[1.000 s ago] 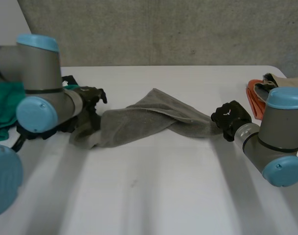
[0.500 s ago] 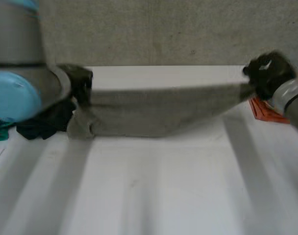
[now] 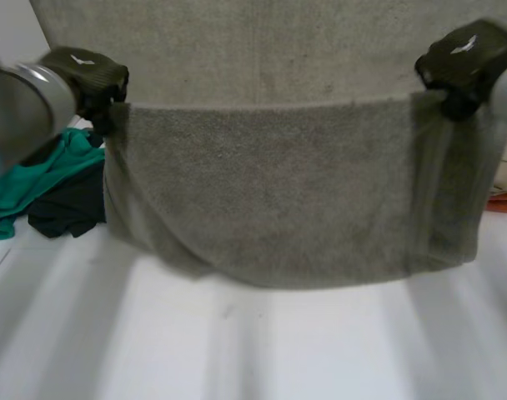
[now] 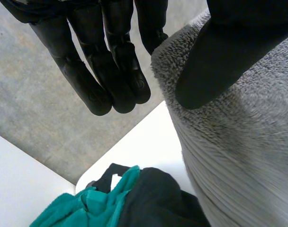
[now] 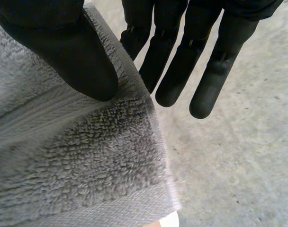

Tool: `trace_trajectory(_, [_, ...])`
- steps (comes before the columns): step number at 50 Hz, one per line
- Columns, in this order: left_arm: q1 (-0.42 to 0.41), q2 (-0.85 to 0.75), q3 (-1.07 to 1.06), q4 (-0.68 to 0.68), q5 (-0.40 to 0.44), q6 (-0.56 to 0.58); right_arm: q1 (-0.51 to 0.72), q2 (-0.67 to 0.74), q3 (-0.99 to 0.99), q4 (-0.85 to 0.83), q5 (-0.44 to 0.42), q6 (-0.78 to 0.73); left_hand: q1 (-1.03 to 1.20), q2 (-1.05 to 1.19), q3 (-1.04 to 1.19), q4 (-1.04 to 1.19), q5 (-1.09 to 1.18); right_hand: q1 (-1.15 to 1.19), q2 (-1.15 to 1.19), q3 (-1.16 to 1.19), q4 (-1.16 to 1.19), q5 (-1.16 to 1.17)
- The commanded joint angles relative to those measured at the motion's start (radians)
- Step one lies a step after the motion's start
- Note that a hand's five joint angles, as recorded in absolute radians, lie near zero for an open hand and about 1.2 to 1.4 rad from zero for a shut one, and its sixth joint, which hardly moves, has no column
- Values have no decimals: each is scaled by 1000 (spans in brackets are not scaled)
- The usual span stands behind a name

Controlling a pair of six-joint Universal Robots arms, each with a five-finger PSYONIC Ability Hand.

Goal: Fold the laundry.

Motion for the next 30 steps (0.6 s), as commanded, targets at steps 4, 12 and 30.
trace_trajectory(4, [12,-237,304,487,24,64,70,230,-238,-536,258,17,255,201,209,202,231,262,222,205,201,219])
trace_trajectory(12, [3,-142,254,790,20,49,70,120,-180,-853,234,174,255,201,209,202,231,262,222,205,201,219])
trace_trajectory(30, [-19,-65,-415,697,-98,-4,39,141,335,-677,56,164,255,201,209,202,231,262,222,205,201,219])
